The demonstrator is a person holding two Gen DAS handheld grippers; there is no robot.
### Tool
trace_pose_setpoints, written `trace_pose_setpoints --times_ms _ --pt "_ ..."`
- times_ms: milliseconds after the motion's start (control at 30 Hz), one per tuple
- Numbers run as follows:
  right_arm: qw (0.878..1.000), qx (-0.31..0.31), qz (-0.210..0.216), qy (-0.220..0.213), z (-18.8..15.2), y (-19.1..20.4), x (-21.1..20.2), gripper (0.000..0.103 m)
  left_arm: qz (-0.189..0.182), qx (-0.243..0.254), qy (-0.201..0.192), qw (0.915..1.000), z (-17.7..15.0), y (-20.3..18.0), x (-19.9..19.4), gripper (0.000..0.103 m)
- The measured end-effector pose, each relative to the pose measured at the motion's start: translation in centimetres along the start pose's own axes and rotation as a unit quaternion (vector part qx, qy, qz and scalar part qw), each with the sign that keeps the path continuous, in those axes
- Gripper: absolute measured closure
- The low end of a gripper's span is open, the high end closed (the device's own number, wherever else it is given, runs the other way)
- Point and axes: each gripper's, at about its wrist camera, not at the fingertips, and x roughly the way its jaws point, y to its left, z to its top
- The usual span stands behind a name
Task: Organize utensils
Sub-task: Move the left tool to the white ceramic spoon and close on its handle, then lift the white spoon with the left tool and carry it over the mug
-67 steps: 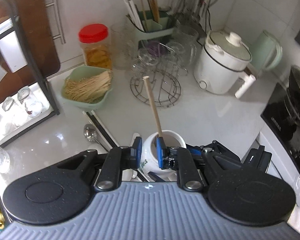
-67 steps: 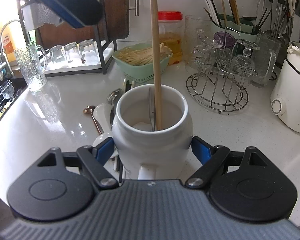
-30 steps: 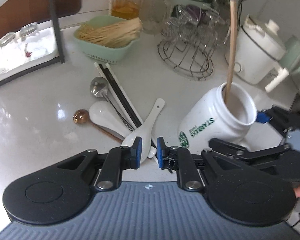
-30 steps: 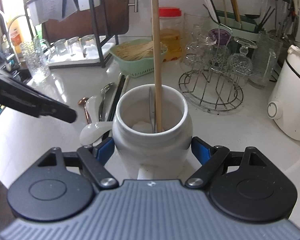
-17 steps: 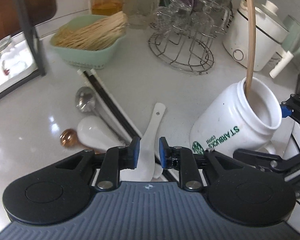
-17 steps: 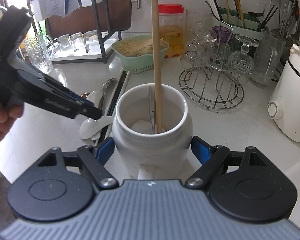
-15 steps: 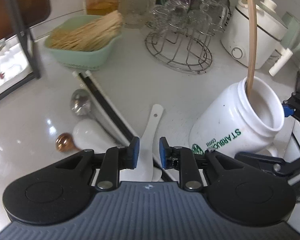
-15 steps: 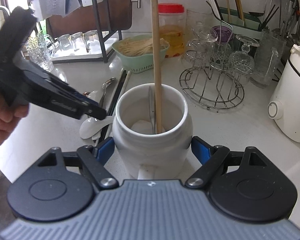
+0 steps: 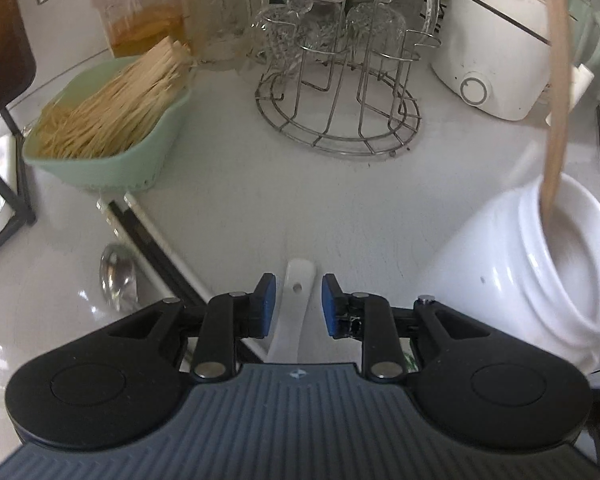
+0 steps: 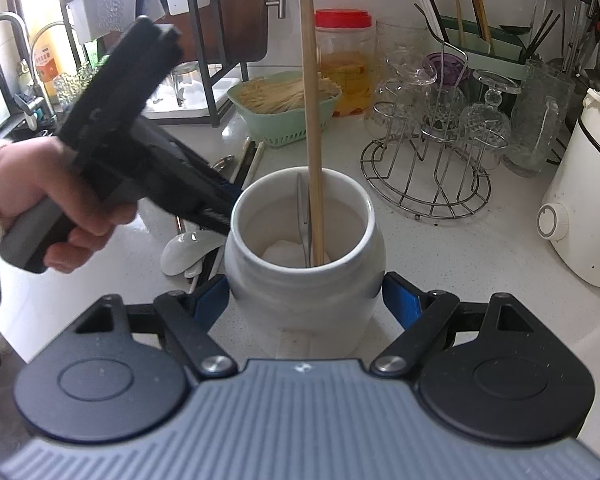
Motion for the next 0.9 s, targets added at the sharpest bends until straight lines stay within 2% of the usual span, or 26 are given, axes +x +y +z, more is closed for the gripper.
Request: trace_pose_setpoints --times_ms 367,433,467,567,767,900 --pt "1.000 0.003 -0.002 -0.002 -0.2 -0.1 -0.3 0.017 0.005 0.003 0.005 1.0000 1.2 0.2 1.5 0.075" --pt "1.000 0.002 -0.002 -0.003 -0.2 -0.1 -0.2 0.017 0.011 -0.002 0.005 0.9999 1.3 0.1 1.6 0.077" --pt "1.000 0.001 -0.002 -0.002 -0.2 -0.1 -0.3 0.017 0.013 -0.007 0.007 0.9999 1.4 0.2 1.6 0.082" --pt "1.000 0.002 -0.002 0.000 -0.2 -0.1 -0.3 0.017 0.011 -0.016 0.009 0.9998 1.5 0.5 1.6 0.082" --pt "1.000 0.001 -0.005 0.000 -0.2 0.0 -0.3 0.017 0.021 -0.027 0.010 0.9994 1.4 1.0 0.8 0.083" --pt "1.000 0.005 -0.008 0.000 -0.2 0.1 -0.3 0.017 0.026 -0.031 -0.004 0.9992 1.6 1.0 -1.2 0.083"
